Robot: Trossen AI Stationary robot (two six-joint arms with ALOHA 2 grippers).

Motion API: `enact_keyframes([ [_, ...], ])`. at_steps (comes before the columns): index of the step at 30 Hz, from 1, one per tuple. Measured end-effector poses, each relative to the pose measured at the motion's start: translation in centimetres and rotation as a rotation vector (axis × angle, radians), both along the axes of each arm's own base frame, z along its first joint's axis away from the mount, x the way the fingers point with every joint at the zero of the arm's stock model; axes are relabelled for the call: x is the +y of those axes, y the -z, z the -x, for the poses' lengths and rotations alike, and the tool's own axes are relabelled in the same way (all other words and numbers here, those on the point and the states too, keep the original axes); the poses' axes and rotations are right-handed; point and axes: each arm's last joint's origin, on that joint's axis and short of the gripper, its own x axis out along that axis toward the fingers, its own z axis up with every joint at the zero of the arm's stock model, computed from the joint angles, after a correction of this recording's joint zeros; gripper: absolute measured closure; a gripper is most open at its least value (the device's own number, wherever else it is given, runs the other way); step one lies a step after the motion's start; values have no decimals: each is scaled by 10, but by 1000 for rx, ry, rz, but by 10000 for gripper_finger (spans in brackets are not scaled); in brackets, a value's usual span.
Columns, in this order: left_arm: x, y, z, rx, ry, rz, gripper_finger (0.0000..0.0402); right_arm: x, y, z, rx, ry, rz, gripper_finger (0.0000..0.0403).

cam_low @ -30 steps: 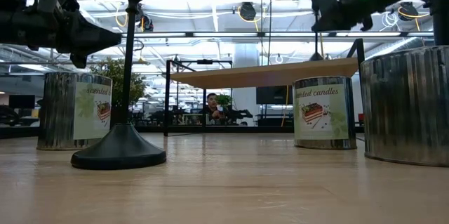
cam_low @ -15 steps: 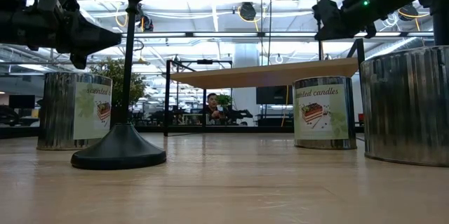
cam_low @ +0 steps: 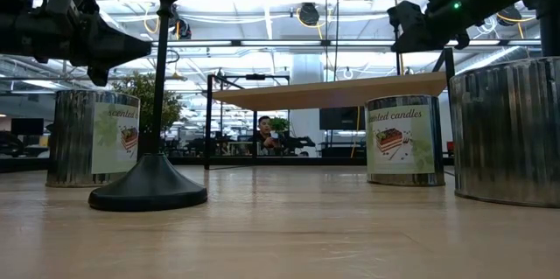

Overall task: Pick & Place candle stick holders
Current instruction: Align the right black candle holder with the other black candle holder on the shelf

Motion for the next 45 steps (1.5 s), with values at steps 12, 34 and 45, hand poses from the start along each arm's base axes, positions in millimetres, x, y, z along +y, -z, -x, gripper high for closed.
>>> enact_keyframes([
  [12,-7,-13,0,-135,218,-44,364,1,-3,4,44,-15,46,236],
  [34,-21,-39,-13,-158,322,-72,232,33,-8,37,-59,-185,-65,216],
  [45,-40,-49,-63,37,368,-94,231,48,-14,46,-126,-402,-101,216],
])
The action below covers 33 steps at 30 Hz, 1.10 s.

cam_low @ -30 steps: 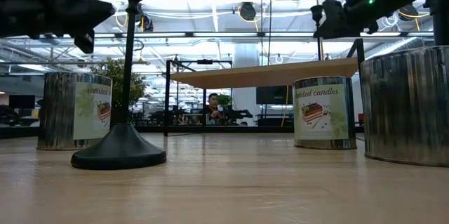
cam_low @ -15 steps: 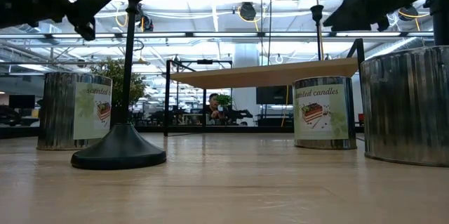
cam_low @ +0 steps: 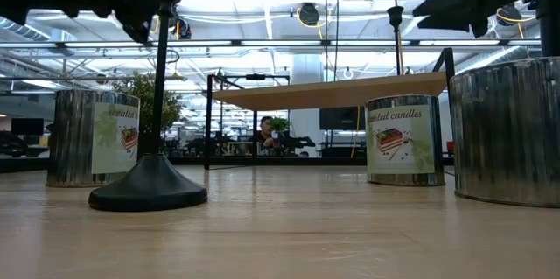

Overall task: Pick & Place candle stick holders
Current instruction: Align the right black candle holder with the other black candle holder on the shelf

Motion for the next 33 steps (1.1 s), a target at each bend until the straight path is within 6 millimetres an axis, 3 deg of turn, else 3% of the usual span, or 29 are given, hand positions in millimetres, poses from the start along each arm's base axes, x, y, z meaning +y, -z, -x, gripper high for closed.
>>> enact_keyframes([
  [6,-13,12,-18,111,44,1,231,9,-2,3,-23,-164,-22,217],
  [19,-42,42,-31,231,172,15,231,35,1,-4,-59,-690,-208,223],
  [28,-64,67,-45,216,299,12,231,44,21,-13,-141,-764,-201,229],
  [33,-76,75,-66,256,306,10,231,44,27,-14,-160,-766,-201,229],
])
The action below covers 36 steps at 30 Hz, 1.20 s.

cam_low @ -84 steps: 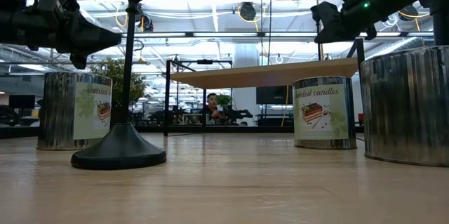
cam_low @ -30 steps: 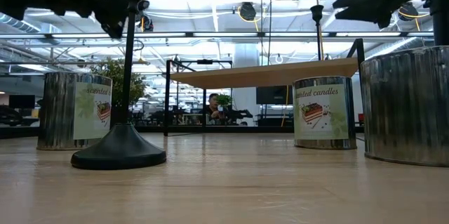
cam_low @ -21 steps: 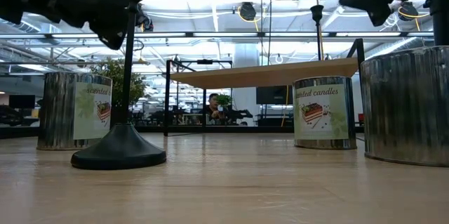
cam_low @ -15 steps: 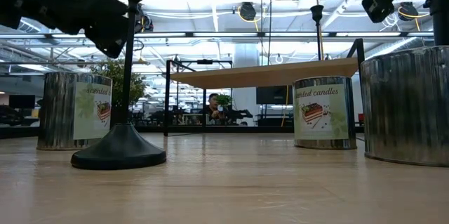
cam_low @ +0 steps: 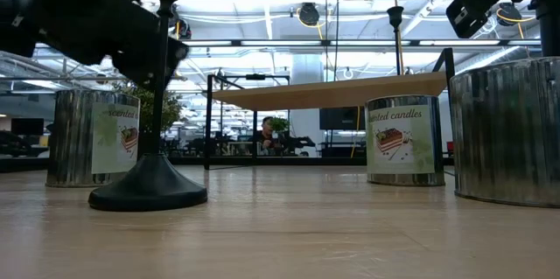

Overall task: Pick & Place candle stick holders
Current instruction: Align the right black candle holder with the other black candle holder on the shelf

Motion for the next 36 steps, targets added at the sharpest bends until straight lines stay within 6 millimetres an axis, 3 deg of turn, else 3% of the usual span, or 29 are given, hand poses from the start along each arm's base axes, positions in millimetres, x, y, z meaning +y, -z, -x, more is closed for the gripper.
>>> enact_keyframes([
  [5,-8,4,-17,6,18,-37,231,0,0,0,-2,0,-1,230],
  [12,-12,6,-19,13,56,-42,240,0,0,0,-2,0,1,230],
  [16,-13,6,-18,11,70,-44,289,0,0,0,-2,0,1,230],
  [21,-14,4,-19,-12,75,-42,378,0,0,0,-1,0,0,230],
  [24,-14,-1,-24,-27,72,-33,384,0,0,0,-1,0,0,229],
  [28,-14,-17,-37,-96,73,-45,372,0,0,0,-1,3,1,230],
  [31,-12,-33,-52,-160,102,-39,387,0,0,0,-1,4,1,229],
  [36,12,-65,-83,-193,11,29,382,0,0,0,0,5,1,229],
])
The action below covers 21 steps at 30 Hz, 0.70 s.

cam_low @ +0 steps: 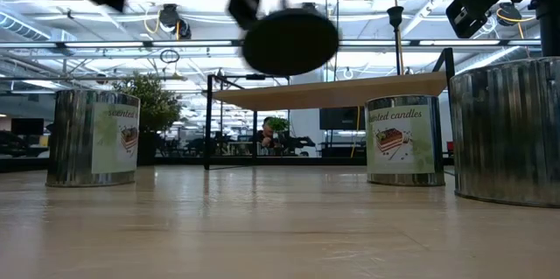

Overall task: Pick & Place candle stick holders
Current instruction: Align the right black candle holder with the other black candle holder on the shelf

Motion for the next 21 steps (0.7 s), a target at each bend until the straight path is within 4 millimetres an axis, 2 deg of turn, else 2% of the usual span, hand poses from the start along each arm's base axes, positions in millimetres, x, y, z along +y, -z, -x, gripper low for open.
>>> enact_keyframes([
  [4,32,-32,-29,11,-30,-19,387,0,0,0,1,0,2,229],
  [7,60,-61,-46,5,-84,-119,387,0,0,0,1,3,3,229],
  [11,93,-101,-59,0,-160,-242,384,0,1,0,8,4,11,229],
  [14,119,-125,-64,-31,-226,-266,387,0,1,0,5,4,27,229],
  [17,146,-128,-70,-11,-310,-240,387,0,1,0,4,4,37,229],
  [21,185,-116,-79,-9,-409,-193,384,0,2,-1,4,7,57,229],
])
